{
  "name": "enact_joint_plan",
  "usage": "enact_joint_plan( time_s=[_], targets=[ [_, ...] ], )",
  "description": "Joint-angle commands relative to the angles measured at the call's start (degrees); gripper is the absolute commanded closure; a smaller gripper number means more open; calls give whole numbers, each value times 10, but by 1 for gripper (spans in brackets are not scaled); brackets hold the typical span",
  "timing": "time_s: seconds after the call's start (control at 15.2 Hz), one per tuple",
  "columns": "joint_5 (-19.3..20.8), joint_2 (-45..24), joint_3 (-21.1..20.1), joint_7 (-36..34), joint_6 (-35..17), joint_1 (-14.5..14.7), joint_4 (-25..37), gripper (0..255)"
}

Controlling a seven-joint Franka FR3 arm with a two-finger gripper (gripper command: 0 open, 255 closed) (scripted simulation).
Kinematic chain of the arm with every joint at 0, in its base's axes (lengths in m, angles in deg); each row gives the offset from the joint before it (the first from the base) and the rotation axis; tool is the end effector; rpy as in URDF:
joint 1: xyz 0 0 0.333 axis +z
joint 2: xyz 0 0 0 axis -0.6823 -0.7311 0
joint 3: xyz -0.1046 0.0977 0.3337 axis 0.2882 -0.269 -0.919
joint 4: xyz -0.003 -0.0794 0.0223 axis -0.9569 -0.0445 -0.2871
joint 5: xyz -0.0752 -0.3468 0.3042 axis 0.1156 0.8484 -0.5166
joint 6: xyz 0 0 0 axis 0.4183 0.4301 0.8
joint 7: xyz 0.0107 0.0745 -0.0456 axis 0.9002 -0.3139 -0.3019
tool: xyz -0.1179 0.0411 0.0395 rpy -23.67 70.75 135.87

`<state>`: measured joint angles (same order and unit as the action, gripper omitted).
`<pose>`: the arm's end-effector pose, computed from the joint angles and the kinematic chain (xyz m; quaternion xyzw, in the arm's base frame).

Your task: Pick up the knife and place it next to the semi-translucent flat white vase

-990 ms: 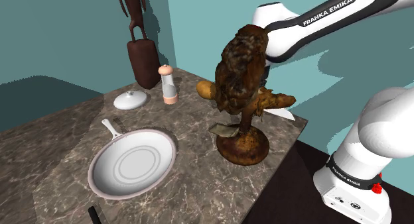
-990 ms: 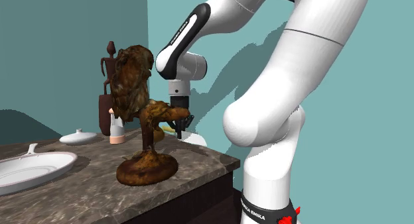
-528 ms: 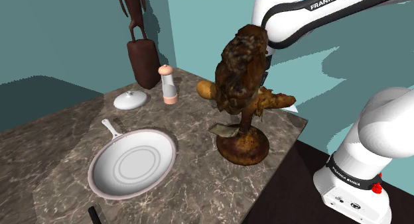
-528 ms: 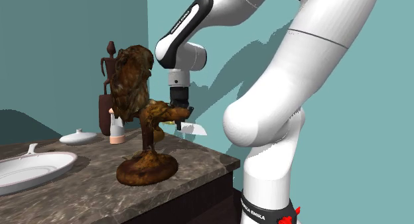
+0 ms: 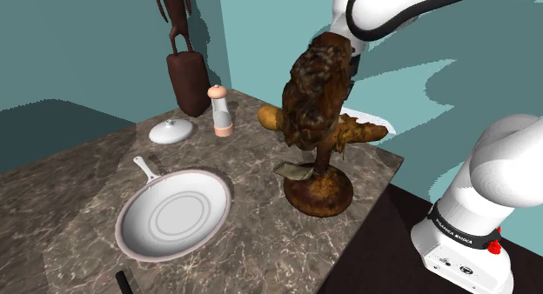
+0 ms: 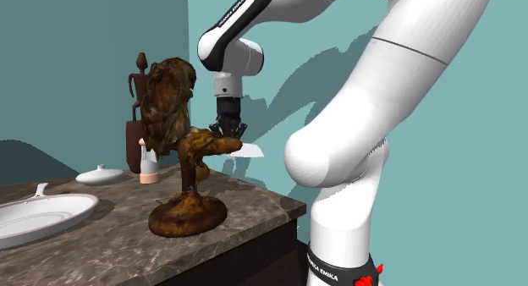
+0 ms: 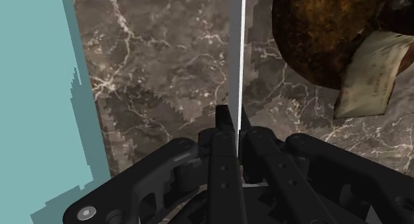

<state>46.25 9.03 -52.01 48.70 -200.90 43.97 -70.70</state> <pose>0.4164 0.0506 0.4532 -0.9994 -0.0331 0.0090 0.0016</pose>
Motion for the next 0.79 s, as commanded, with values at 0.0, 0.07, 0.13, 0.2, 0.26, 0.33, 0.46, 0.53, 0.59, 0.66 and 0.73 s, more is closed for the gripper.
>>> enact_joint_plan(
  time_s=[0.0, 0.07, 0.13, 0.2, 0.26, 0.33, 0.46, 0.53, 0.59, 0.66, 0.73],
  targets=[
    [0, -23, -4, -5, 2, 0, 25, 255],
    [0, -47, -7, -9, -3, 0, 44, 255],
    [1, -71, -11, -13, -7, 0, 64, 255],
    [2, -95, -14, -18, -10, 0, 85, 255],
    [3, -119, -18, -22, -13, 0, 106, 255],
    [5, -142, -21, -27, -14, 0, 128, 255],
    [10, -188, -27, -36, -15, 1, 173, 255],
    [12, -211, -30, -41, -14, 1, 196, 255],
    [15, -234, -32, -46, -13, 1, 221, 255],
    [18, -256, -35, -51, -11, 2, 245, 255],
    [22, -279, -37, -56, -8, 3, 271, 255]
  ],
)
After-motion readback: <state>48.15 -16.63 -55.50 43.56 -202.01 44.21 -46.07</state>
